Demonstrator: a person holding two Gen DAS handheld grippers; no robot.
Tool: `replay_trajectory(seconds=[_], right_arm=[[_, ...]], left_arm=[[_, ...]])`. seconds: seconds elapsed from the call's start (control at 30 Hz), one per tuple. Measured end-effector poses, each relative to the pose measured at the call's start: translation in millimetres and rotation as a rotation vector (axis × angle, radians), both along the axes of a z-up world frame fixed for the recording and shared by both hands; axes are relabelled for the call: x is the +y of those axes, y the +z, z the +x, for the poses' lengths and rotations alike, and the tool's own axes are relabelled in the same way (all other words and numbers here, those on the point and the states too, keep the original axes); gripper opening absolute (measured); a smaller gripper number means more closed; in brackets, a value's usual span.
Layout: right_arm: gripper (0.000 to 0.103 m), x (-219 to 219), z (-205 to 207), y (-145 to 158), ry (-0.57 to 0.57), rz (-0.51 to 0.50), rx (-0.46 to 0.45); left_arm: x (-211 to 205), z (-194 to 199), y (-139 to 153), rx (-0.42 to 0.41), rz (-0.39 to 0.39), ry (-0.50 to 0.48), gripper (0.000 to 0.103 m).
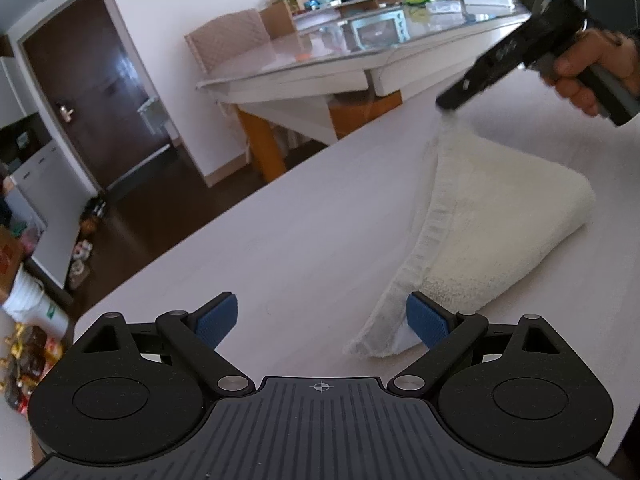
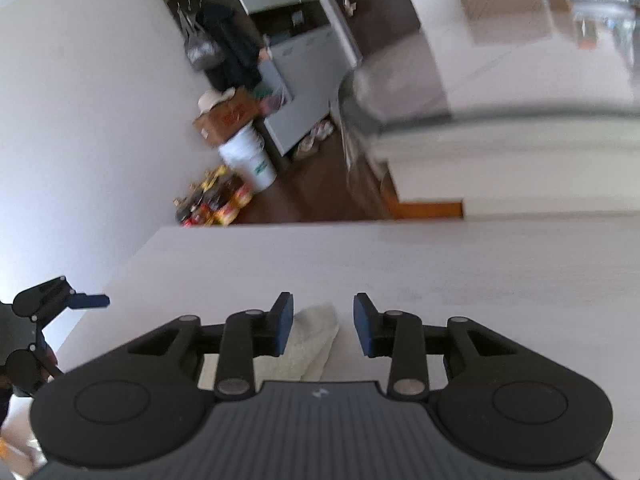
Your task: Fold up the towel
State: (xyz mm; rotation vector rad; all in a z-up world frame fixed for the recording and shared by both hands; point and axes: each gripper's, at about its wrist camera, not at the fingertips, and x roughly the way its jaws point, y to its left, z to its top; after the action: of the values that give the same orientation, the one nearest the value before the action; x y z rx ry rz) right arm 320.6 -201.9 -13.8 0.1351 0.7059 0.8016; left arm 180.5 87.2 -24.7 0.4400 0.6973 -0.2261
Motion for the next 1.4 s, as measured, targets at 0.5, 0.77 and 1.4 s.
replay_trajectory(seconds=[0.5,0.77,1.4], right_arm=[[0.026,42.4,-60.3,-15.8,0.192,-0.241,-0.137],[0.028,45.6,-101.4,-11.7,0.159,-0.266,-0.157],[0.015,81.9,-183.4,-9.4,0.375,-0.295,-0.266]], left_arm=[[4.6,25.1,-5.9,-0.037,0.079,0.050,0.098],[7.4,28.5,1.6,-0.075,0.082,0.099,0.097],[-6.8,22.6,-5.6,-0.043,0.042,0.069,0.097]])
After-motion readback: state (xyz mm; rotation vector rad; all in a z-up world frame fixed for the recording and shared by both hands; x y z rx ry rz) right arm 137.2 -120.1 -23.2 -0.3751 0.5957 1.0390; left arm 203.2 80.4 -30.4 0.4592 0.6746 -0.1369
